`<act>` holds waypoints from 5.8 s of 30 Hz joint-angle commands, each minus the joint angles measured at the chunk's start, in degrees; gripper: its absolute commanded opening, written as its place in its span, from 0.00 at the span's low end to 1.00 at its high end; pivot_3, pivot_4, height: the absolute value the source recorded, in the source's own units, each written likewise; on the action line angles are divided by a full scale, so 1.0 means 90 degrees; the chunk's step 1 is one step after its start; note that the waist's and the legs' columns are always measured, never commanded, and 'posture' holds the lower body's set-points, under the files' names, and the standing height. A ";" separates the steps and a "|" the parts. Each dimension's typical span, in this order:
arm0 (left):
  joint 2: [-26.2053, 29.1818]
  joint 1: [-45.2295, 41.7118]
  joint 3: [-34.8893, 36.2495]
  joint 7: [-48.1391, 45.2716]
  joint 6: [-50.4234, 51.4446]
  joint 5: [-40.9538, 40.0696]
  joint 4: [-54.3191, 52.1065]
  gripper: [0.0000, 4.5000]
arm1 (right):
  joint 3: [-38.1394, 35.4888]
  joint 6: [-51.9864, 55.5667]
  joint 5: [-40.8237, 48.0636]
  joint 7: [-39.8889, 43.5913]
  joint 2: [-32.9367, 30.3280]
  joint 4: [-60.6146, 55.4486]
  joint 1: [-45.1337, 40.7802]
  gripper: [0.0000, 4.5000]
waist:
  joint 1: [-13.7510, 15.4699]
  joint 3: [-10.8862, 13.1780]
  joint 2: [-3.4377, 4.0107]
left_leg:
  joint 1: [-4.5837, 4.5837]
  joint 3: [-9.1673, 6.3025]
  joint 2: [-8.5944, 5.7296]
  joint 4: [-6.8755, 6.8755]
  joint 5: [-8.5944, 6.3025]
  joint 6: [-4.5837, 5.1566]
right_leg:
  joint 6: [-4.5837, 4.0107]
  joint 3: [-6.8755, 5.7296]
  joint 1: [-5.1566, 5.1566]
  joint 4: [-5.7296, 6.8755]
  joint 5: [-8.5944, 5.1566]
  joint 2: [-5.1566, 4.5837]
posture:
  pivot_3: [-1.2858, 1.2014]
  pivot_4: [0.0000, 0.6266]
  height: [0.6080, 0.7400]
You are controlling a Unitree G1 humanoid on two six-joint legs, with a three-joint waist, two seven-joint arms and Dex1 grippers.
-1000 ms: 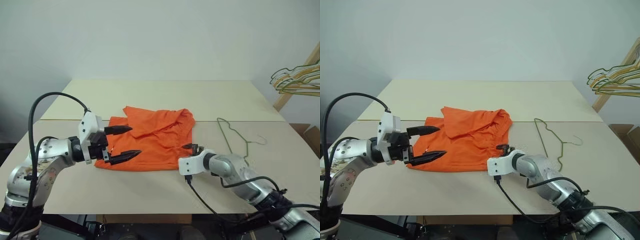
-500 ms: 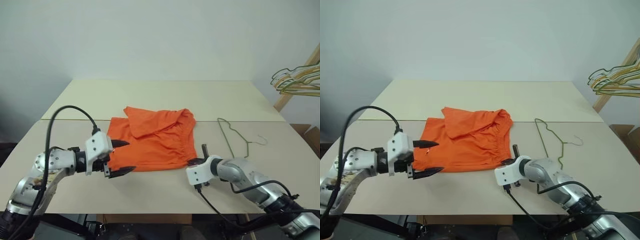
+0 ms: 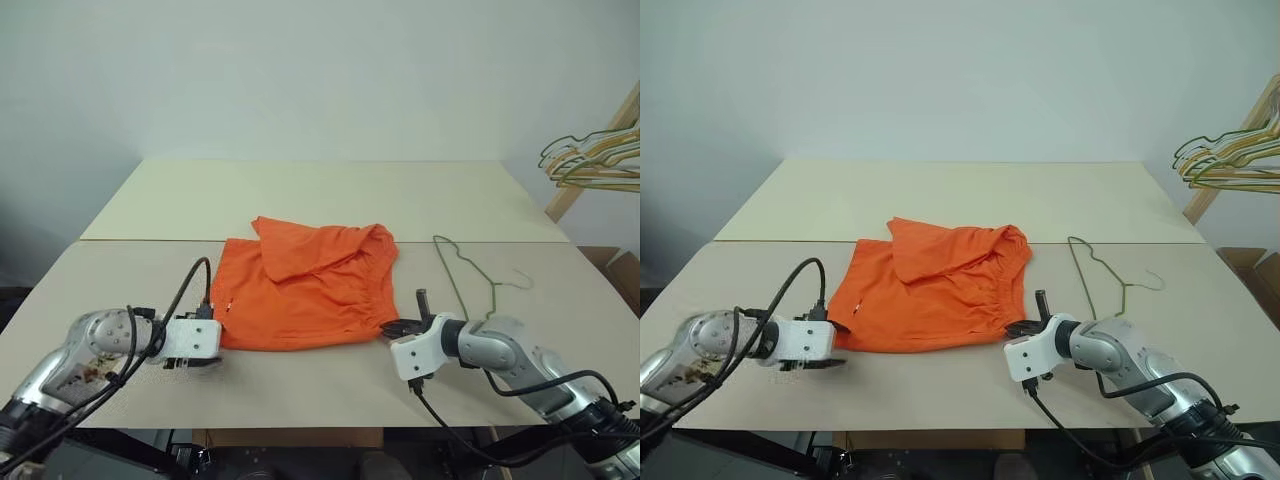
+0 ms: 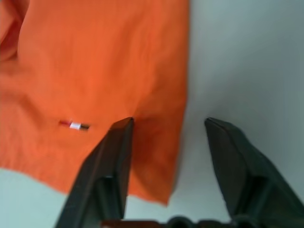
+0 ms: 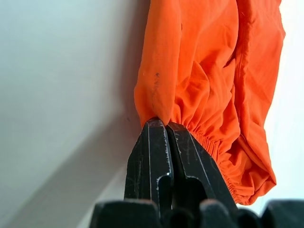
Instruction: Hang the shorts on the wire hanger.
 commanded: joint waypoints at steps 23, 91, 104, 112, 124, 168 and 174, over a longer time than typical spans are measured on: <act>-0.0089 -0.2208 0.0100 -0.2545 -0.0779 -0.1967 0.1064 0.01 | -0.1101 0.0723 0.2996 0.1901 -0.0407 -0.1033 -0.0254 0.00 | -0.0050 0.0000 0.0003 | 0.0010 -0.0010 0.0003 0.0020 -0.0005 0.0010 | 0.0006 -0.0013 0.0023 0.0003 -0.0002 -0.0001 | 0.45 0.00 1.00; 0.0271 -0.0894 0.1532 -0.1919 0.2217 -0.4571 -0.1297 1.00 | -0.2849 0.3748 0.5280 -0.0014 -0.1151 -0.0770 0.1624 1.00 | -0.0070 0.0041 -0.0018 | 0.0142 -0.0045 -0.0095 -0.0001 -0.0049 0.0096 | 0.0097 0.0023 0.0187 -0.0015 -0.0047 -0.0126 | 0.45 0.00 1.00; -0.0504 -0.1306 0.1564 -0.1235 0.3847 -0.5386 -0.2036 1.00 | -0.3019 0.8923 0.5100 -0.2633 0.0502 0.0413 -0.0532 1.00 | -0.0077 0.0040 -0.0017 | 0.0092 -0.0037 -0.0108 -0.0002 -0.0044 0.0087 | 0.0098 0.0047 0.0123 -0.0012 -0.0046 -0.0116 | 0.45 0.00 1.00; -0.0481 -0.1145 0.1683 -0.1244 0.3840 -0.5394 -0.2108 1.00 | -0.3648 0.9486 0.4716 -0.3490 0.1283 0.1219 -0.0986 1.00 | -0.0098 0.0040 -0.0017 | 0.0078 -0.0032 -0.0111 -0.0001 -0.0042 0.0085 | 0.0100 0.0055 0.0109 -0.0012 -0.0045 -0.0114 | 0.46 0.00 1.00; -0.0476 -0.0946 0.1814 -0.1323 0.3800 -0.5381 -0.2195 1.00 | -0.4850 0.9958 0.4946 -0.3562 0.1806 0.1150 -0.1027 1.00 | -0.0096 0.0041 -0.0015 | 0.0078 -0.0032 -0.0110 -0.0002 -0.0043 0.0086 | 0.0101 0.0056 0.0110 -0.0013 -0.0045 -0.0112 | 0.46 0.00 1.00; -0.0728 -0.2743 0.1271 -0.0944 0.5365 -0.5271 -0.1145 1.00 | -0.1202 -0.1748 -0.0777 -0.3952 -0.1280 0.0886 0.0060 0.01 | -0.0285 0.0074 0.0004 | 0.0075 -0.0022 -0.0111 0.0000 -0.0033 0.0068 | 0.0123 0.0084 0.0096 -0.0018 -0.0050 -0.0102 | 0.44 0.00 1.00; -0.0697 -0.2878 0.0855 -0.1018 0.5674 -0.5031 -0.1242 1.00 | -0.1280 -0.2574 -0.1256 -0.4165 -0.0999 0.1085 -0.0350 0.01 | -0.0351 0.0075 0.0000 | 0.0083 -0.0016 -0.0108 -0.0001 -0.0015 0.0036 | 0.0122 0.0093 0.0096 -0.0013 -0.0050 -0.0102 | 0.44 0.00 1.00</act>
